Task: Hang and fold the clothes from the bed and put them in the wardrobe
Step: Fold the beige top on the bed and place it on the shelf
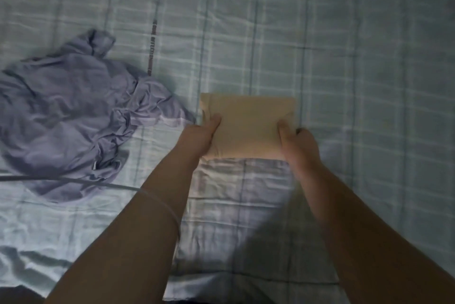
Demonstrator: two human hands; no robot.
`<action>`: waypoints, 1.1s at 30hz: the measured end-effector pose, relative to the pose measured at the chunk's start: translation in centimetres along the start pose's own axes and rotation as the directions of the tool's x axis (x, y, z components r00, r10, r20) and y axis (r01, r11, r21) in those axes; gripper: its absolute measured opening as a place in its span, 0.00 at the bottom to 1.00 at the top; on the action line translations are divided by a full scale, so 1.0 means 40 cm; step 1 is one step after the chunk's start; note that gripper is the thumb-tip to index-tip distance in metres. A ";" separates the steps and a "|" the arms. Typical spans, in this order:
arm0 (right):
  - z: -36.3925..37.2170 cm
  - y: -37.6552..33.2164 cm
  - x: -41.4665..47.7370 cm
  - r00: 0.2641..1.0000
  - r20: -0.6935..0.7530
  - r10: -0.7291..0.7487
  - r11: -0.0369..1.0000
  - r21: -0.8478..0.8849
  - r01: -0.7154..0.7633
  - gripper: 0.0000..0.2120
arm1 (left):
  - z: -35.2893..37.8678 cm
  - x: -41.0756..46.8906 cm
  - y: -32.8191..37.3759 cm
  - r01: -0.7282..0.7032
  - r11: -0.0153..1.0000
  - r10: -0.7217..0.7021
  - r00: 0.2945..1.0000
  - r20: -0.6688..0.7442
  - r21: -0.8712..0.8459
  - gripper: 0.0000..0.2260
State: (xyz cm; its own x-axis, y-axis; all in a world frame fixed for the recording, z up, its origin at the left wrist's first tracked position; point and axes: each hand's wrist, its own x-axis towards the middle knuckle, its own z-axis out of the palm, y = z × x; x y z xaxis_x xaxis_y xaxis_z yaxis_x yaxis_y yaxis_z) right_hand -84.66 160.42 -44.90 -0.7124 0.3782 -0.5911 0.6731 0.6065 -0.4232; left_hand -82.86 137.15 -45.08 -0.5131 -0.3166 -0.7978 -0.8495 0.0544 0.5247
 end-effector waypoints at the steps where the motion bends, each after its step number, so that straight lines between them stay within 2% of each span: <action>1: -0.005 0.003 -0.008 1.000 0.024 -0.017 0.999 0.036 0.016 0.27 | -0.005 -0.016 -0.007 -0.005 0.993 0.008 1.000 0.030 -0.120 0.38; 3: -0.025 0.010 -0.041 0.995 0.079 -0.063 0.977 0.209 0.045 0.22 | -0.015 -0.064 -0.016 -0.052 0.966 0.070 0.996 0.060 -0.254 0.30; 5: -0.064 0.016 -0.091 0.985 0.113 -0.133 0.909 0.410 0.076 0.18 | -0.025 -0.127 -0.018 -0.109 0.938 0.144 0.986 0.086 -0.329 0.27; 7: -0.120 0.017 -0.148 0.972 0.113 -0.205 0.864 0.487 0.125 0.17 | -0.039 -0.209 -0.012 -0.167 0.917 0.217 0.971 0.101 -0.362 0.24; 11: -0.270 -0.011 -0.282 0.943 0.028 -0.332 0.865 0.408 0.293 0.18 | -0.085 -0.417 0.039 -0.356 0.908 0.342 0.935 -0.098 -0.223 0.18; 15: -0.438 -0.062 -0.444 0.864 -0.043 -0.502 0.816 0.308 0.489 0.14 | -0.147 -0.647 0.093 -0.514 0.844 0.474 0.848 -0.237 -0.153 0.14; 20: -0.615 -0.140 -0.691 0.692 -0.164 -0.703 0.640 0.280 0.716 0.14 | -0.242 -0.947 0.130 -0.678 0.735 0.601 0.666 -0.441 -0.022 0.19; 24: -0.684 -0.236 -0.871 0.529 -0.166 -0.832 0.467 0.306 0.830 0.11 | -0.362 -1.150 0.127 -0.731 0.682 0.603 0.531 -0.596 0.038 0.13; 29: -0.689 -0.352 -1.070 0.315 -0.150 -0.937 0.238 0.386 0.891 0.09 | -0.532 -1.348 0.095 -0.809 0.587 0.574 0.389 -0.720 0.030 0.15; 33: -0.640 -0.421 -1.218 0.183 -0.086 -0.979 0.122 0.471 0.874 0.07 | -0.651 -1.458 0.004 -0.840 0.543 0.481 0.302 -0.823 0.009 0.16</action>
State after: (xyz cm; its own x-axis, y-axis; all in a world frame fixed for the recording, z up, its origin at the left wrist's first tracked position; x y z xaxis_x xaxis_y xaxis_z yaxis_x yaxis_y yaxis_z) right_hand -66.38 149.70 8.61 -0.8068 -0.4642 0.3655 -0.4469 0.0748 -0.8915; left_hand -49.89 130.98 9.27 -0.4629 -0.8487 0.2559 -0.0310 0.3041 0.9521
